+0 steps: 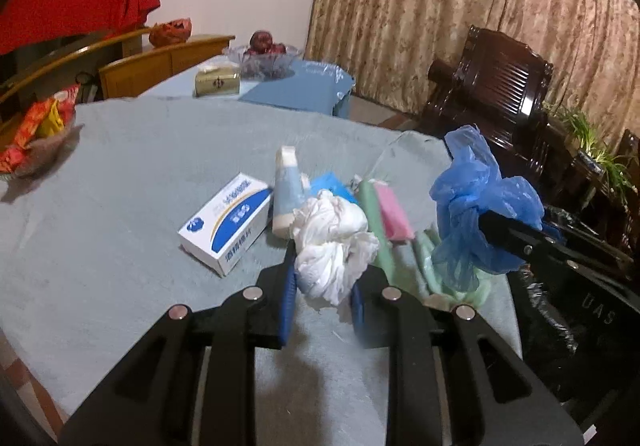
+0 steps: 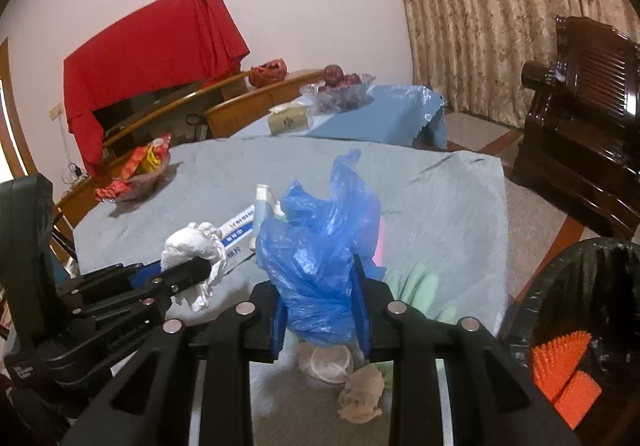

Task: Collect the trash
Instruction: 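Carry both items over the black bin and open both tools to drop them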

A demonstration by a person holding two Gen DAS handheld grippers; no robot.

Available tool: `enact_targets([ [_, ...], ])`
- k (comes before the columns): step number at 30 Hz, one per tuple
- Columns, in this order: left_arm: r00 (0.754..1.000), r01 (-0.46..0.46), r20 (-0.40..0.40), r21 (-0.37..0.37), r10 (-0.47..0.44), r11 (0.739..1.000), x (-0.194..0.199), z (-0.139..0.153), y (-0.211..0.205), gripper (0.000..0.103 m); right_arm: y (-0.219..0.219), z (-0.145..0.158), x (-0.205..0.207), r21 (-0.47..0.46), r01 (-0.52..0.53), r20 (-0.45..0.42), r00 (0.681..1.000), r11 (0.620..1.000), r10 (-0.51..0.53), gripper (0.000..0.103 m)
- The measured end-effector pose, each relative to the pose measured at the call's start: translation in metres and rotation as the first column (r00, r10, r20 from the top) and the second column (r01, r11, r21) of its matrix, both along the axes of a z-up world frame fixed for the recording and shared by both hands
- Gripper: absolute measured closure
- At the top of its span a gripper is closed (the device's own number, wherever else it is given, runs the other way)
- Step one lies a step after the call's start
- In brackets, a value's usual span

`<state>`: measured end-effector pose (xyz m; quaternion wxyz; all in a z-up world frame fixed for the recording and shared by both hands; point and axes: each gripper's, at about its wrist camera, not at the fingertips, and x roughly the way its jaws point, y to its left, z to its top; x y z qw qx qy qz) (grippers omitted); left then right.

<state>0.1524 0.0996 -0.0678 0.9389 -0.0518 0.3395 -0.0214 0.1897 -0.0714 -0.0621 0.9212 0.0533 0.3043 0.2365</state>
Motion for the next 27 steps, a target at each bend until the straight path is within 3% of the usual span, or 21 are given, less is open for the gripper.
enact_targets([
  [13, 0.994, 0.093, 0.063, 0.003, -0.093, 0.996, -0.02, 0.037, -0.056, 0.081, -0.052, 0.031, -0.04, 0.01, 0.096, 0.057, 0.994, 0.995, -0.096, 0.076],
  [27, 0.971, 0.233, 0.066, -0.009, -0.231, 0.973, -0.022, 0.035, -0.127, 0.081, -0.132, 0.031, -0.071, -0.04, 0.262, 0.06, 0.964, 0.964, -0.259, 0.076],
])
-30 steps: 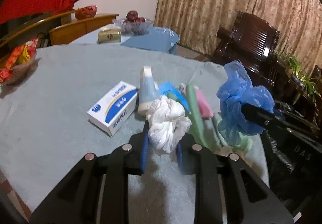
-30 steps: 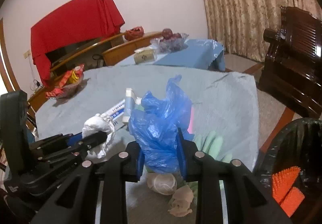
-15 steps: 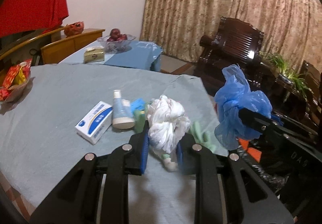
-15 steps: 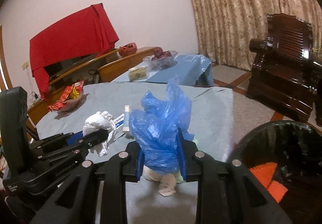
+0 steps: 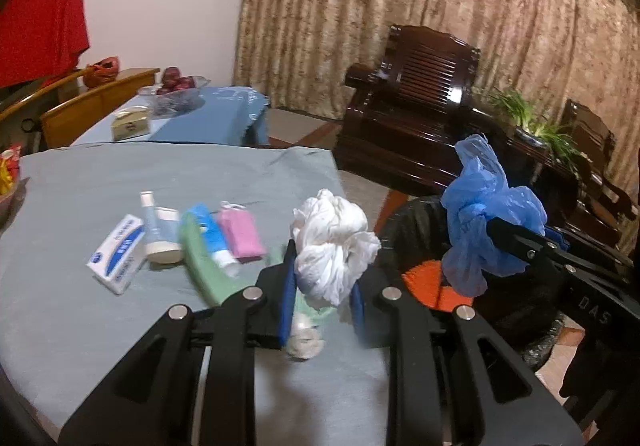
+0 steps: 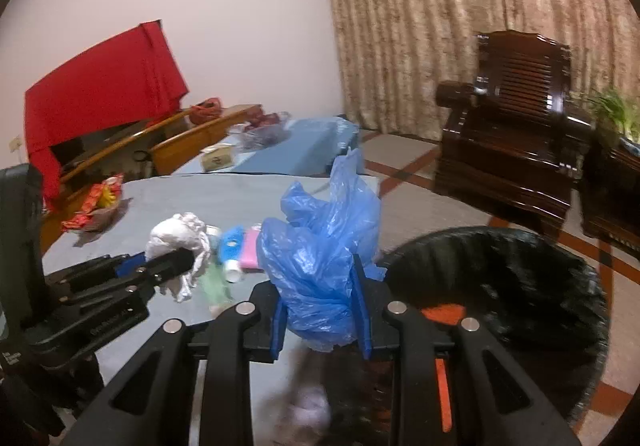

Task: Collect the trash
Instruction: 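Carry both items over the black bin and open both tools to drop them, then move both tools back over the table toward the green gloves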

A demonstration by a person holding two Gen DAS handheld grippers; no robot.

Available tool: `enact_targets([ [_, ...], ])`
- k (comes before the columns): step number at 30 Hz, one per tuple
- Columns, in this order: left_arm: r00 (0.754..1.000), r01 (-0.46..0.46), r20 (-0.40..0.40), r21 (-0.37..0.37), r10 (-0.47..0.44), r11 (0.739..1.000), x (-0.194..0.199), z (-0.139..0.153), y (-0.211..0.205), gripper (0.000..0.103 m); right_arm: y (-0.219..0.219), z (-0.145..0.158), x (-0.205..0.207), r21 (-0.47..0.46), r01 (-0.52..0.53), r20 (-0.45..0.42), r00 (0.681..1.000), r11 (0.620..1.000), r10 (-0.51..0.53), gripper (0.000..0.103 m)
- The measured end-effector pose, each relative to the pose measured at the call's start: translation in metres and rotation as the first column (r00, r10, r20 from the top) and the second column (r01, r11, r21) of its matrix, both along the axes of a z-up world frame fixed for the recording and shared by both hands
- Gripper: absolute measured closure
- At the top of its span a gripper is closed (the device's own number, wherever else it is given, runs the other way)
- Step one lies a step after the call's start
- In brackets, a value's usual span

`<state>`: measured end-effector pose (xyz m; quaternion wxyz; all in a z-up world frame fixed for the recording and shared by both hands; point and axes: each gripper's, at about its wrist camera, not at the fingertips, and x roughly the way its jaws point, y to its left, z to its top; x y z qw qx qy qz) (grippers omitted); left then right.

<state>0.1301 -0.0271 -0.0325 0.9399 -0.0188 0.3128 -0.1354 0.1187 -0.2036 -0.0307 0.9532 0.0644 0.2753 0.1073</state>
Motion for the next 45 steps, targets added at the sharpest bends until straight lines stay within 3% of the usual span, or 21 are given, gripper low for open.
enact_targets([
  [13, 0.986, 0.166, -0.021, 0.005, -0.166, 0.986, 0.017, -0.018, -0.086, 0.081, -0.084, -0.023, -0.012, -0.043, 0.177, -0.065, 0.981, 0.983, -0.18, 0.075],
  [28, 0.958, 0.274, -0.086, -0.014, -0.274, 0.962, 0.042, -0.055, -0.16, 0.077, -0.136, -0.06, -0.008, -0.073, 0.267, -0.141, 0.951, 0.961, -0.275, 0.071],
  [29, 0.956, 0.278, -0.093, -0.016, -0.278, 0.961, 0.043, -0.057, -0.161, 0.076, -0.138, -0.062, -0.008, -0.076, 0.27, -0.146, 0.949, 0.96, -0.279, 0.069],
  [31, 0.95, 0.291, -0.113, -0.028, -0.292, 0.956, 0.043, -0.064, -0.162, 0.054, -0.142, -0.065, -0.009, -0.079, 0.28, -0.154, 0.945, 0.957, -0.289, 0.057],
  [33, 0.943, 0.303, -0.128, -0.041, -0.306, 0.952, 0.042, -0.069, -0.161, 0.047, -0.146, -0.067, -0.013, -0.082, 0.293, -0.158, 0.94, 0.953, -0.302, 0.044],
  [36, 0.938, 0.312, -0.148, -0.039, -0.314, 0.949, 0.036, -0.076, -0.155, 0.04, -0.15, -0.068, -0.017, -0.079, 0.301, -0.153, 0.938, 0.95, -0.31, 0.032],
  [41, 0.953, 0.277, -0.121, -0.018, -0.277, 0.961, 0.027, -0.07, -0.134, 0.024, -0.144, -0.059, -0.024, -0.068, 0.317, -0.113, 0.939, 0.946, -0.323, 0.009],
  [45, 0.973, 0.223, -0.062, 0.01, -0.222, 0.975, 0.016, -0.056, -0.111, 0.013, -0.134, -0.05, -0.028, -0.04, 0.314, -0.081, 0.945, 0.949, -0.316, 0.006],
])
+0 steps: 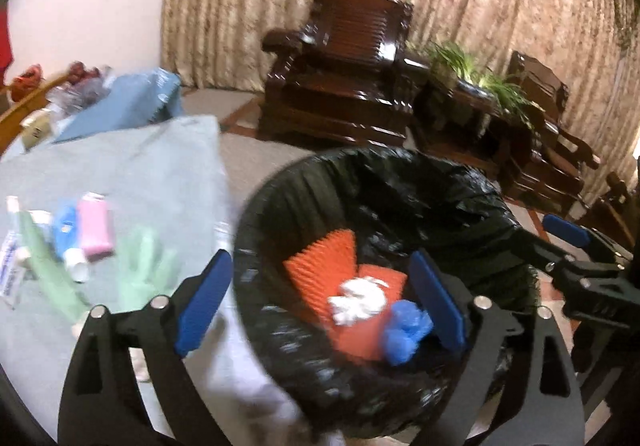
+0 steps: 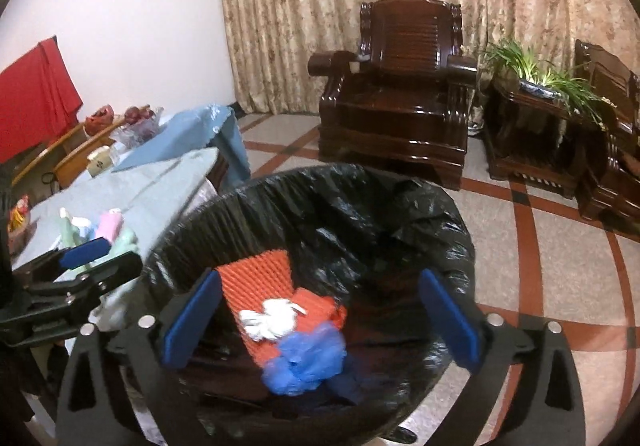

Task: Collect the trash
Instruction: 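Move both tools back over the table toward the green gloves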

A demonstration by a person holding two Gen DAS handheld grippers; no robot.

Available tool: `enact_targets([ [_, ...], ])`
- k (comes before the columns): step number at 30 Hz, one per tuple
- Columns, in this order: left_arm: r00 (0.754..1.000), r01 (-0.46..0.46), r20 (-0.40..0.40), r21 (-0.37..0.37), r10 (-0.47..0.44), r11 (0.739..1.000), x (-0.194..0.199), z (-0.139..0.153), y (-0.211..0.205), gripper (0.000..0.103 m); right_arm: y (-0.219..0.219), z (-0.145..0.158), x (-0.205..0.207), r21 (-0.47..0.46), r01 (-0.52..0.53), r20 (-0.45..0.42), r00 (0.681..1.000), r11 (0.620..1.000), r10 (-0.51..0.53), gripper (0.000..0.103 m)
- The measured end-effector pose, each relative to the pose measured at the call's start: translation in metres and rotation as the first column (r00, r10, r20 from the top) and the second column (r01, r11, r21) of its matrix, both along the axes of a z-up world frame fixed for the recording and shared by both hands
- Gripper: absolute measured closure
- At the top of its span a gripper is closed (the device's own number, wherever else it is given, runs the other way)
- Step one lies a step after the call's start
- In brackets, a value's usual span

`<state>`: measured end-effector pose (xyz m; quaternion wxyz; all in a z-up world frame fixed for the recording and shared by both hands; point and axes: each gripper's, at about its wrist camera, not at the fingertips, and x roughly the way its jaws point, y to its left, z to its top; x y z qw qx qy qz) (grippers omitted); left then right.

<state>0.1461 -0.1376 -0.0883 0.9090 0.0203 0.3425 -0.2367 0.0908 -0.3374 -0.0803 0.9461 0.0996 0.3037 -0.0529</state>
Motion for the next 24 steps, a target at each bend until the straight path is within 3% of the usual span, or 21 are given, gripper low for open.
enact_targets([
  [5, 0.994, -0.087, 0.067, 0.026, 0.086, 0.996, -0.011, 0.02, 0.037, 0.009, 0.026, 0.01, 0.003, -0.007, -0.014, 0.021, 1.0, 1.0, 0.014, 0.006],
  [13, 0.965, -0.236, 0.118, 0.018, 0.232, 0.972, -0.024, 0.043, 0.11, 0.009, 0.086, 0.023, 0.014, 0.0, -0.128, 0.077, 0.989, 0.992, 0.127, 0.006],
  [24, 0.912, -0.395, 0.141, 0.057, 0.385, 0.917, -0.032, 0.038, 0.193, 0.009, 0.175, 0.024, 0.039, -0.007, -0.298, 0.062, 0.953, 0.955, 0.298, 0.006],
])
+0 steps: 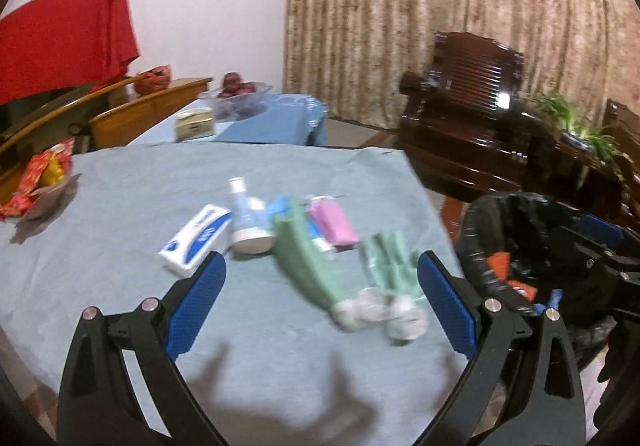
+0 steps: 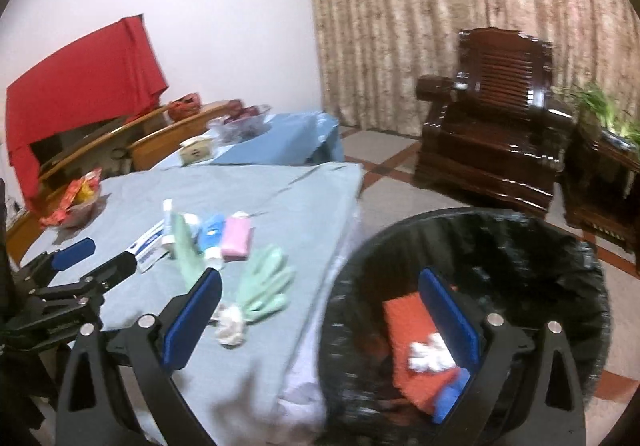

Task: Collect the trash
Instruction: 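Move both tools back over the table toward the green gloves, then grasp a green rubber glove with the left tool while the right tool grasps the other glove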

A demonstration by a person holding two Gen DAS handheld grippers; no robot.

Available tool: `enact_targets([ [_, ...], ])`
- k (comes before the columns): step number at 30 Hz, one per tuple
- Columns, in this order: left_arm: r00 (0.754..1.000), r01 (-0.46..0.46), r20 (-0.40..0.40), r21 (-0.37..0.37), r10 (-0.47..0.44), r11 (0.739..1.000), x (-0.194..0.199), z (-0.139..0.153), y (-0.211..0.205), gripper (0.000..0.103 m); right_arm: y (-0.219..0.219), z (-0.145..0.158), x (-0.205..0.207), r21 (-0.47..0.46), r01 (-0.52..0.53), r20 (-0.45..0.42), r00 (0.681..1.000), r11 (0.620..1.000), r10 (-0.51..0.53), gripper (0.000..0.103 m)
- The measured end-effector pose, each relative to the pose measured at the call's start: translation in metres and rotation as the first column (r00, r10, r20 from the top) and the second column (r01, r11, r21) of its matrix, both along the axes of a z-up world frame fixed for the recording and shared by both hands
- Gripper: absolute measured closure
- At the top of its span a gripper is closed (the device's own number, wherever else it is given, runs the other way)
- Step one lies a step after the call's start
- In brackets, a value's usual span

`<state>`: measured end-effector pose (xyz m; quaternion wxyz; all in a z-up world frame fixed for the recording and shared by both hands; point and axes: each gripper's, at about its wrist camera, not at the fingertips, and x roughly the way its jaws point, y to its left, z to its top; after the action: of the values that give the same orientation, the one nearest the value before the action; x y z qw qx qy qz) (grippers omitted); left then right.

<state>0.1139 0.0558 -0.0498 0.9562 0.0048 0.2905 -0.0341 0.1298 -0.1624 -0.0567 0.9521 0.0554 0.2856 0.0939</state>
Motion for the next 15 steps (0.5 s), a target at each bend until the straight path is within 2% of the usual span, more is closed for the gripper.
enact_targets([
  [10, 0.996, -0.093, -0.015, 0.019, 0.093, 0.995, 0.006, -0.016, 0.043, 0.009, 0.063, -0.027, 0.037, -0.023, -0.086, -0.048, 0.995, 0.996, 0.084, 0.007],
  [15, 0.993, -0.112, -0.031, 0.017, 0.112, 0.994, 0.018, -0.025, 0.053, 0.009, 0.076, -0.044, 0.067, -0.035, -0.092, -0.096, 0.991, 0.995, 0.088, 0.019],
])
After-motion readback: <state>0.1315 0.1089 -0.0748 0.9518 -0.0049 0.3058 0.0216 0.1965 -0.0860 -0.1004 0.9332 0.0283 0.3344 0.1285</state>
